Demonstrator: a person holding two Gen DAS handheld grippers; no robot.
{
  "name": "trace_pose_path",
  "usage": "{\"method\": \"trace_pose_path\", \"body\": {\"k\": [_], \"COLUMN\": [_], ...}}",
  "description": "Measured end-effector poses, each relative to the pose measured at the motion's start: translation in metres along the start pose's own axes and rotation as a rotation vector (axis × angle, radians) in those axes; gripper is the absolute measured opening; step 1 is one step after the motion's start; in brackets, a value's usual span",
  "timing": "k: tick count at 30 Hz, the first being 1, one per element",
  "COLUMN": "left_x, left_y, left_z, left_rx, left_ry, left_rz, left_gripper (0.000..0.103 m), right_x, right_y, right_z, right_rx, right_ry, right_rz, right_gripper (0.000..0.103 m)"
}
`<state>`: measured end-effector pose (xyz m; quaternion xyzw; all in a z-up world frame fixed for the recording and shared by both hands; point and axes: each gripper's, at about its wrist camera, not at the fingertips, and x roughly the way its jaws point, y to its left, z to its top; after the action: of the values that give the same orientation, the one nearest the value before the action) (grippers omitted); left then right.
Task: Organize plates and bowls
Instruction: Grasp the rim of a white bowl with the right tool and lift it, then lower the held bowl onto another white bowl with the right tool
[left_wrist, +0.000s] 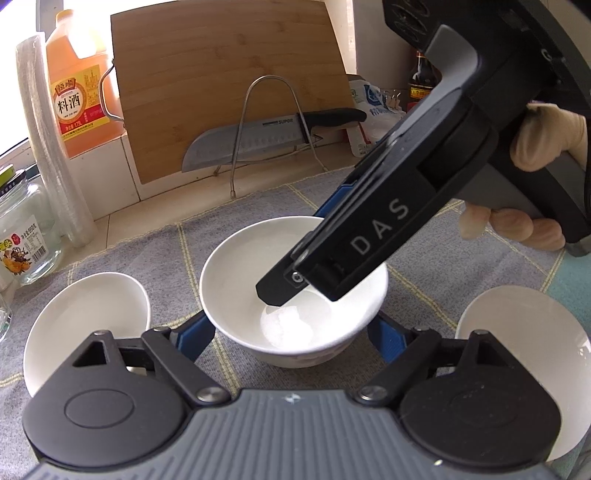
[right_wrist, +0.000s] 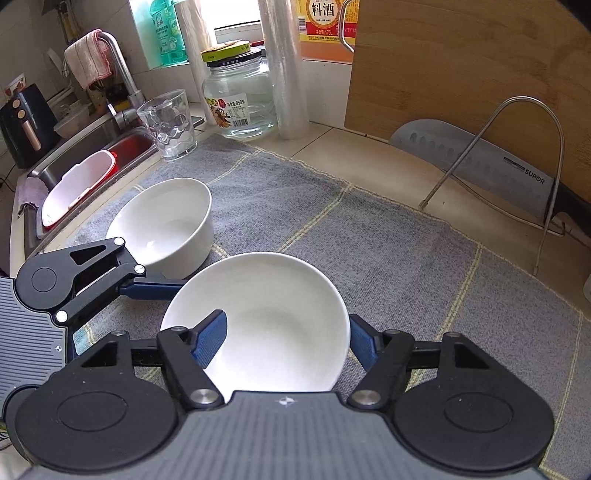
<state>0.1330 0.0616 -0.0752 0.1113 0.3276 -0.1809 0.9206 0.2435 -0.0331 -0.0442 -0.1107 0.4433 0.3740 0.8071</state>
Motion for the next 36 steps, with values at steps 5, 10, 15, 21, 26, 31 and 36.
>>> {"method": "trace_pose_path", "body": {"k": [5, 10, 15, 21, 26, 31, 36], "left_x": [0.001, 0.000, -0.009, -0.027, -0.042, -0.057, -0.069], "left_y": [0.001, 0.000, -0.002, -0.008, -0.015, -0.023, -0.035], "left_z": [0.001, 0.004, 0.008, 0.016, 0.020, 0.021, 0.015], "left_rx": [0.002, 0.009, 0.025, 0.038, 0.043, 0.040, 0.044], "left_ry": [0.007, 0.014, 0.007, -0.015, -0.027, -0.035, -0.036], "left_rz": [-0.004, -0.010, -0.017, -0.030, -0.043, -0.057, -0.076], "left_gripper": [0.089, 0.089, 0.089, 0.089, 0.089, 0.089, 0.089], "right_x": [0.000, -0.002, -0.013, -0.038, -0.058, -0.077, -0.091], "right_y": [-0.003, -0.005, -0.003, 0.003, 0.008, 0.016, 0.025], "right_z": [0.001, 0.000, 0.000, -0.001, -0.005, -0.013, -0.027], "right_rx": [0.016, 0.041, 0.049, 0.049, 0.048, 0.044, 0.042], "right_ry": [0.004, 0.009, -0.003, -0.031, -0.053, -0.074, -0.077], "right_rz": [0.011, 0.021, 0.025, 0.029, 0.027, 0.024, 0.013], "right_gripper": [0.074, 0.074, 0.074, 0.074, 0.074, 0.074, 0.074]}}
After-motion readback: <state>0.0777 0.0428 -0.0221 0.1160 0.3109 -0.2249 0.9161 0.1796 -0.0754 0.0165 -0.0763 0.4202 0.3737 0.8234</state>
